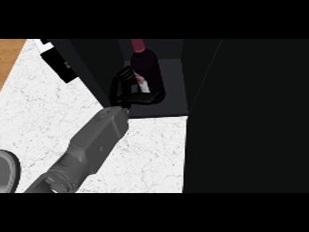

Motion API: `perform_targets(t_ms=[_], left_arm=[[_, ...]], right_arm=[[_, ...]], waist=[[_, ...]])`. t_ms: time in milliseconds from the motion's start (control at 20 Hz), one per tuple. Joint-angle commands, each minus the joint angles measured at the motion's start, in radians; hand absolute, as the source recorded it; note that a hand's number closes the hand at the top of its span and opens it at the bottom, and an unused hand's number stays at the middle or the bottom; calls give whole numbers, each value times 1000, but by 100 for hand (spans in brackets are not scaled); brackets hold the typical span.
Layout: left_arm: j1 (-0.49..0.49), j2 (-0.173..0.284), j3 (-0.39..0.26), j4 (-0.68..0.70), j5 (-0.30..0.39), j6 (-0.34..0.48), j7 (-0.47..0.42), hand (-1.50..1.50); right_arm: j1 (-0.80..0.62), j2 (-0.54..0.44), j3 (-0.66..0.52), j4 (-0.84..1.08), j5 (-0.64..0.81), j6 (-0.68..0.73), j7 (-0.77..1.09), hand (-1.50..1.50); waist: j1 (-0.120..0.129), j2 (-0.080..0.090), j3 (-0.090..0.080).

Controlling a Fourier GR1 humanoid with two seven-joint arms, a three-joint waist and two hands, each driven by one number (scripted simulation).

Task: Pick up the wine, place it into the cabinet and close the cabinet

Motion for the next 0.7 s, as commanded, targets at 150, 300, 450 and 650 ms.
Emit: perform_targets(t_ms=[150, 300, 450, 650], left_arm=[[-61, 11, 71, 79, 14, -3, -75, 150], [11, 0, 54, 19, 11, -6, -178, -150], [11, 19, 56, 41, -22, -55, -198, -150], [64, 17, 40, -19, -44, -75, -240, -150]], right_arm=[[-56, 5, 0, 6, 1, -19, 17, -150], [-12, -38, -46, -30, -46, 16, 30, -150], [-24, -8, -2, -50, 8, -26, 55, -150], [14, -35, -50, -45, -36, 6, 39, -150]], waist=[[1, 4, 0], [0, -2, 0], [22, -6, 0], [42, -15, 1]])
